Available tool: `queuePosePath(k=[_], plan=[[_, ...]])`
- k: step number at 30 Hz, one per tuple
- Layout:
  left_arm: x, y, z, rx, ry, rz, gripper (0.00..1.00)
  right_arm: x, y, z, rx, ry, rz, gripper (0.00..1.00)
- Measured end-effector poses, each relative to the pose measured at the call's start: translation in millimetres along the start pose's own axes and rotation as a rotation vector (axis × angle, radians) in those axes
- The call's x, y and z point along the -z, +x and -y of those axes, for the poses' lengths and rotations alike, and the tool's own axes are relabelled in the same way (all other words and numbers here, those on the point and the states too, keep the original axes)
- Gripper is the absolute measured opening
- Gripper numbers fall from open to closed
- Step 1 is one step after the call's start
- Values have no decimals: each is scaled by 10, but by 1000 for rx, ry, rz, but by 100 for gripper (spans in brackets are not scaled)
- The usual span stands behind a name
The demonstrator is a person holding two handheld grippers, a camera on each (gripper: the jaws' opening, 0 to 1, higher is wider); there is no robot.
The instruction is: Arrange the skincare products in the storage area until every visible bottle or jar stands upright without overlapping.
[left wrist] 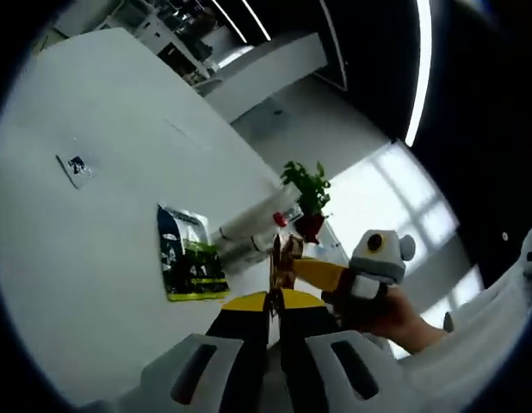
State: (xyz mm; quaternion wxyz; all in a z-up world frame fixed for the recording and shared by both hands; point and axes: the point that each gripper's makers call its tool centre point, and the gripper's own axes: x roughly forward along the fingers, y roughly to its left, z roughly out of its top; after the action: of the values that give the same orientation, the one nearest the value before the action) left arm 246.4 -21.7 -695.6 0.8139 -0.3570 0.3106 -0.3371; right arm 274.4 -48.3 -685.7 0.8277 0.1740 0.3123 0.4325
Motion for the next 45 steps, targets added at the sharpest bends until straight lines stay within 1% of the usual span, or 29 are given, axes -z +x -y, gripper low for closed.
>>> queuePosePath(k=[1,2,3,5,7,9,12,14,15,16,17,18,19,20,21,23,27,29,34,35,39,42,45], plan=[[19,-3,-83,-28,-1,-11,2,23,72,30,10,0,-9,1],[23,0,-137,-43,-7,-17,2,40,123,62,23,4,-15,1],[12,1,-218,-69,-9,-17,2,53,176,91,33,9,-20,1],[-28,7,-318,-100,-5,-8,2,66,299,151,53,21,-26,1],[-69,22,-439,-131,-39,-5,2,73,405,214,75,18,-38,1],[-133,49,-559,-157,-52,-3,1,84,540,305,105,-8,-60,1],[-229,124,-768,-197,-64,-16,1,78,738,442,151,-43,-87,1],[-273,175,-879,-211,-69,-26,1,70,821,482,174,-68,-95,1],[-311,213,-961,-221,-67,-32,1,70,893,571,201,-112,-118,1],[-323,237,-1013,-227,-65,-42,1,75,940,617,217,-139,-135,1],[-343,272,-1093,-236,-65,-52,1,64,1033,698,230,-188,-141,1],[-354,294,-1148,-243,-64,-58,1,71,1084,744,242,-204,-150,1],[-362,314,-1200,-249,-64,-65,1,86,1116,781,254,-236,-175,1],[-368,343,-1278,-259,-69,-75,1,100,1153,804,258,-230,-180,1],[-375,367,-1317,-260,-72,-80,1,112,1223,890,267,-234,-186,1],[-387,423,-1399,-267,-69,-90,0,131,1284,989,283,-238,-198,1],[-384,541,-1534,-278,-72,-108,1,151,1333,1093,308,-281,-227,1],[-377,583,-1571,-277,-64,-116,1,169,1357,1150,320,-289,-241,1],[-412,639,-1682,-302,-54,-125,2,179,1435,1289,335,-251,-243,1],[-423,641,-1696,-307,-47,-128,2,186,1423,1259,335,-248,-244,1],[-455,644,-1730,-314,-29,-138,2,194,1444,1266,336,-252,-249,1],[-462,644,-1732,-311,-28,-143,2,201,1452,1306,343,-287,-264,1],[-453,637,-1704,-310,14,-165,1,244,1492,1338,356,-306,-286,1]])
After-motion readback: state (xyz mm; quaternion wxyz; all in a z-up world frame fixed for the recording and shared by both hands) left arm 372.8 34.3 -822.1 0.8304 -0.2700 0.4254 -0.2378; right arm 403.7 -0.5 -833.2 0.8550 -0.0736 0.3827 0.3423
